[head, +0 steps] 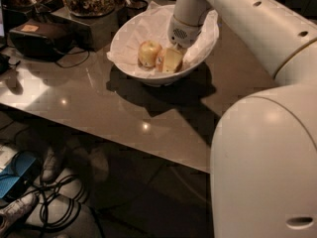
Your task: Pick apple from white bowl
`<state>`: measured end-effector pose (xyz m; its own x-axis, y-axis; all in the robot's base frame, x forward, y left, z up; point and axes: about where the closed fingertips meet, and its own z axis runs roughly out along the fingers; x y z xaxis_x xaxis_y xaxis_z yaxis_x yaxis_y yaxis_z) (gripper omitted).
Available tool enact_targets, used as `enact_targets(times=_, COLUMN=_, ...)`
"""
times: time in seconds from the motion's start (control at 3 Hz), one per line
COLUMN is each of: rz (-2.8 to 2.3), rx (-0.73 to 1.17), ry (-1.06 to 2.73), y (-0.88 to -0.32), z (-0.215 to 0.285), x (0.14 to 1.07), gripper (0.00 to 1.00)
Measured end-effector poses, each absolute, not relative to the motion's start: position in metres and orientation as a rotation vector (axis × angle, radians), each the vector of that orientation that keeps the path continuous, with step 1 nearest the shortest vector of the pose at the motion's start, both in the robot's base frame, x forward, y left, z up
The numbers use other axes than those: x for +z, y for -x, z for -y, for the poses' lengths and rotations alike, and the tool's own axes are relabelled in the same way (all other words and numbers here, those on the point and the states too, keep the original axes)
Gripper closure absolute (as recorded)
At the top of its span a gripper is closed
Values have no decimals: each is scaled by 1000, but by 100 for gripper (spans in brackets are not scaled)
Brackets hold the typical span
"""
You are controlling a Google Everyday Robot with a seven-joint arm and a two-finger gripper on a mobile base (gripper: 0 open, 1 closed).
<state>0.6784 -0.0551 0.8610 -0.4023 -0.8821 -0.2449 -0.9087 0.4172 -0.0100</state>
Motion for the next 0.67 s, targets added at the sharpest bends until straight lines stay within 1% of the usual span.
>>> enact_targets(times=0.67, rz=-2405, rx=210, ry=1605, y=-673, z=44, x=890, gripper=100)
